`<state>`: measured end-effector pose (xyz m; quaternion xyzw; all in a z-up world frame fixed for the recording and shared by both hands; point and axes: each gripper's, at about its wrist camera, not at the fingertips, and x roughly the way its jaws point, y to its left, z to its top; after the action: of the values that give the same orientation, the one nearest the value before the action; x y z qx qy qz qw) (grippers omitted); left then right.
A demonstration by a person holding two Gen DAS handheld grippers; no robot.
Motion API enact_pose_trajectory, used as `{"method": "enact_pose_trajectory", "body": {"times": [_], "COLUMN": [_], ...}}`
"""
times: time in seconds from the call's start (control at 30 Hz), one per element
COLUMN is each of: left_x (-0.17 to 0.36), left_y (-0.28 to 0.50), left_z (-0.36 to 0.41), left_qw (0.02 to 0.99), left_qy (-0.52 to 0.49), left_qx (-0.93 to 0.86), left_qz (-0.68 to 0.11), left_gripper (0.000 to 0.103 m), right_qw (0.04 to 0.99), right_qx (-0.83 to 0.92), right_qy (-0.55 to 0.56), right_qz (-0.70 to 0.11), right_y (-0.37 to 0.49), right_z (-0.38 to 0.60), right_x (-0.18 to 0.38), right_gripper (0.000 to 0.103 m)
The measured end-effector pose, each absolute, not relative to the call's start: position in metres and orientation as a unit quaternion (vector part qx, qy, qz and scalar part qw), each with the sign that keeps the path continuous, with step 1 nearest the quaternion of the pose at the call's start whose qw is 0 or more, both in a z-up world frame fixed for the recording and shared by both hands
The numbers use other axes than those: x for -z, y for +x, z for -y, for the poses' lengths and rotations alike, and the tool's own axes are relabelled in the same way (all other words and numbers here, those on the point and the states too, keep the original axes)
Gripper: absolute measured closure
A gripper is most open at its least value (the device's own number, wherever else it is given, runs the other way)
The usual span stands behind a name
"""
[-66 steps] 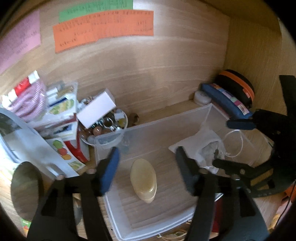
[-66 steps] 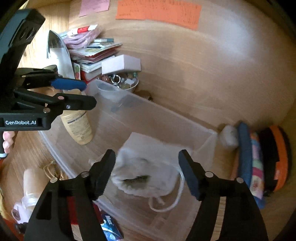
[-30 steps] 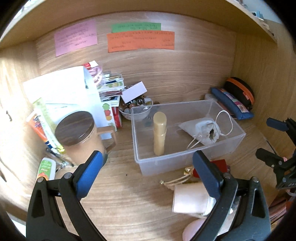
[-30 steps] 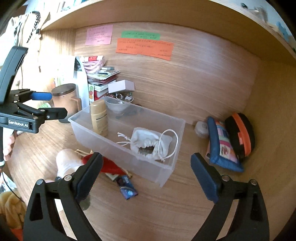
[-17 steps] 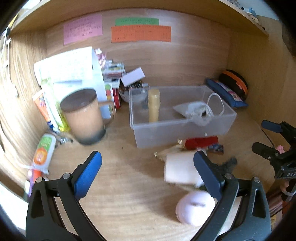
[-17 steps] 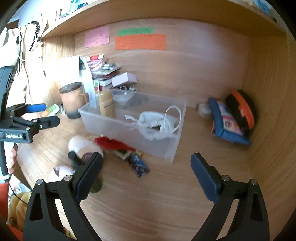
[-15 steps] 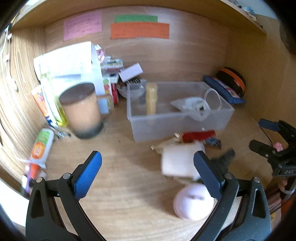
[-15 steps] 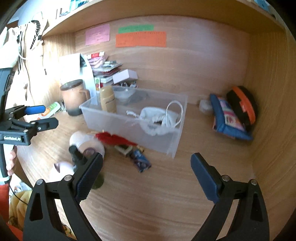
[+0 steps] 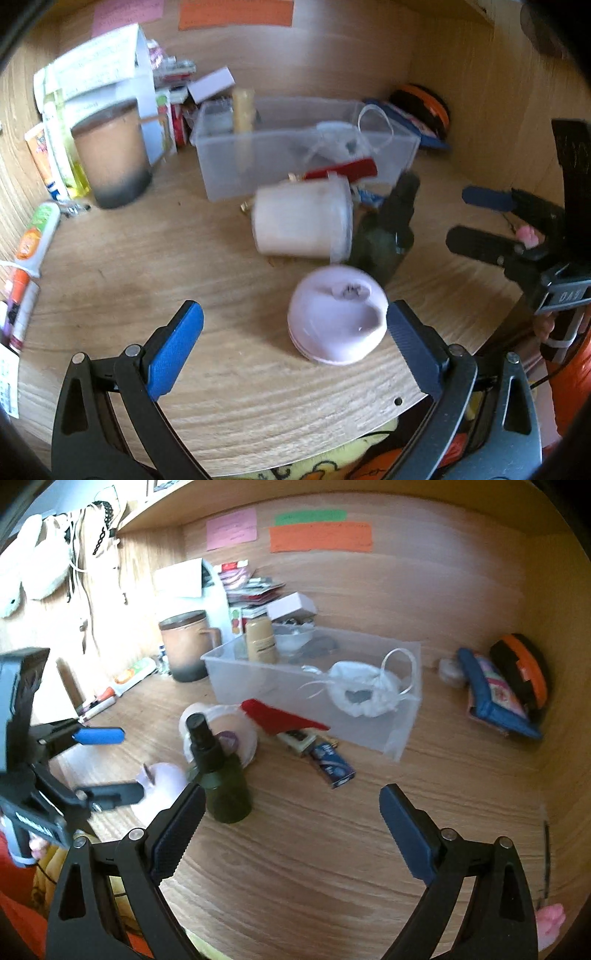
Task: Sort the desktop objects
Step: 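Withdraw both tools from the bin toward the remaining desk items, then grasp the pink round lamp with the left tool while the right tool grasps the green spray bottle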
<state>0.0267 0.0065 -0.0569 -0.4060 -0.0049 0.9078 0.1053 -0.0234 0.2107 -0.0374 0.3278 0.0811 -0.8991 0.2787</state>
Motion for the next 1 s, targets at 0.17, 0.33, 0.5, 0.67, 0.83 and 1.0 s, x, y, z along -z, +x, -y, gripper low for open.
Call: {"method": "enact_pose_trajectory", "body": {"times": [0.17, 0.33, 0.5, 0.67, 0.83, 1.0], "left_x": [0.068, 0.074, 0.074, 0.076, 0.077, 0.076], "left_y": [0.026, 0.023, 0.019, 0.016, 0.013, 0.012], "left_z": [-0.01, -0.011, -0.007, -0.002, 0.004, 0.016], "left_qw": [0.111, 0.125, 0.117, 0.105, 0.1, 0.093], "left_qy": [-0.408, -0.414, -0.412, -0.407, -0.403, -0.398], "left_qx": [-0.906, -0.901, -0.903, -0.907, -0.909, -0.91], "left_qz": [0.023, 0.031, 0.031, 0.033, 0.045, 0.062], "left_gripper": [0.002, 0.031, 0.039, 0.039, 0.039, 0.04], "right_qw": [0.295, 0.32, 0.347, 0.36, 0.37, 0.371], "right_qx": [0.89, 0.871, 0.853, 0.843, 0.837, 0.842], "right_qy": [0.337, 0.361, 0.38, 0.39, 0.393, 0.382], "right_qz": [-0.083, -0.093, -0.092, -0.09, -0.09, -0.089], "right_y": [-0.024, -0.028, -0.036, -0.044, -0.048, -0.046], "right_z": [-0.202, -0.187, -0.172, -0.161, -0.153, -0.156], "right_x": [0.044, 0.055, 0.065, 0.071, 0.075, 0.07], "right_gripper": [0.017, 0.027, 0.04, 0.047, 0.062, 0.064]}}
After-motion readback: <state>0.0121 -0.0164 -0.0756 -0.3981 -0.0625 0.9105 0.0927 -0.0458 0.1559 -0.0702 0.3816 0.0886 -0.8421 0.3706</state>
